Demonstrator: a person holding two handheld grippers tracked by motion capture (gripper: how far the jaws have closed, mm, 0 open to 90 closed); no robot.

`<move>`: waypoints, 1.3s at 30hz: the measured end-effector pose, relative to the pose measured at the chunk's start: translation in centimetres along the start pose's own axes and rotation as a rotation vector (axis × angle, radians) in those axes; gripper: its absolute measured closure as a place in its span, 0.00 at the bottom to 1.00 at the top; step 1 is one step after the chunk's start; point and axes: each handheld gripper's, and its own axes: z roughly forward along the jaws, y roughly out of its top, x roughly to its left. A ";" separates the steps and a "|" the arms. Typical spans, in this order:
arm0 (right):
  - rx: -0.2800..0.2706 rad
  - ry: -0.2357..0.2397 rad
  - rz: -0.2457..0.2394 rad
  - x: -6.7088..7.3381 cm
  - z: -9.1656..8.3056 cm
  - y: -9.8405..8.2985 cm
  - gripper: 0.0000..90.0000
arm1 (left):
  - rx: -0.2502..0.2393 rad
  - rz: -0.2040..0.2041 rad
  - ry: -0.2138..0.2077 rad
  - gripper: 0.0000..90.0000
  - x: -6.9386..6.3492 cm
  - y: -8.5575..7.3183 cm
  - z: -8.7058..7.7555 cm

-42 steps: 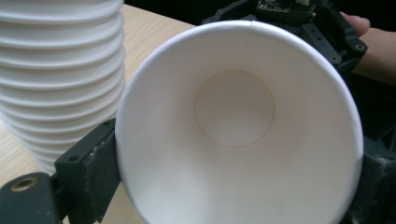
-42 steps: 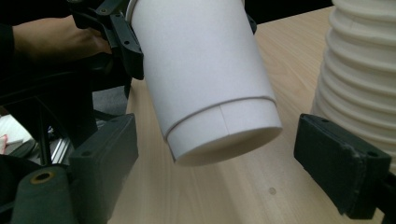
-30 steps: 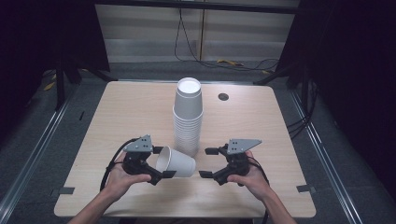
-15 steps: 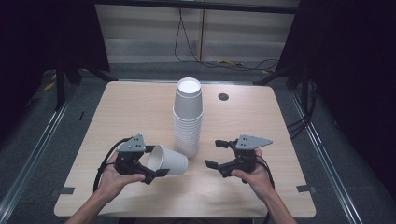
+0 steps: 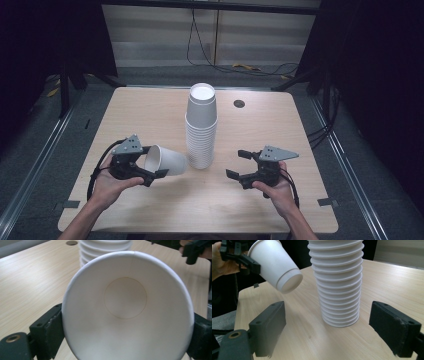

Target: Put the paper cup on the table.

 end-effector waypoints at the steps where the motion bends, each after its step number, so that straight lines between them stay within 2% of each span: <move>1: -0.002 -0.004 -0.002 0.0 0.0 0.0 0.15 | 0.000 -0.004 0.010 0.10 0.3 -0.1 -0.2; 9: -0.014 -0.021 0.002 0.3 -0.4 0.0 0.15 | 0.035 -0.053 0.085 0.10 2.6 -0.6 -0.9; 11: -0.012 -0.041 -0.001 0.5 -0.7 -0.1 0.15 | 0.033 -0.072 0.091 0.10 3.0 -0.6 -1.0; 14: -0.005 -0.049 0.019 0.4 -1.0 -0.4 0.15 | 0.070 -0.061 0.117 0.09 3.6 -0.4 -1.4; 16: 0.004 -0.068 0.012 0.4 -1.3 -0.7 0.15 | 0.088 -0.061 0.127 0.09 3.9 -0.3 -1.5; 21: -0.006 -0.080 0.014 0.2 -1.7 -0.8 0.15 | 0.138 -0.050 0.155 0.09 4.3 0.1 -1.5; 26: -0.007 -0.082 0.009 0.2 -1.5 -0.8 0.15 | 0.182 -0.071 0.157 0.09 5.2 0.4 -1.0; 30: -0.009 -0.075 0.008 0.2 -1.4 -0.9 0.15 | 0.243 -0.071 0.172 0.09 5.9 0.7 -0.2; 34: -0.010 -0.076 0.002 0.2 -1.4 -1.0 0.15 | 0.312 -0.046 0.190 0.09 6.3 1.1 0.7; 39: -0.008 -0.080 -0.001 0.2 -1.6 -0.9 0.15 | 0.359 -0.052 0.198 0.09 6.7 1.1 1.6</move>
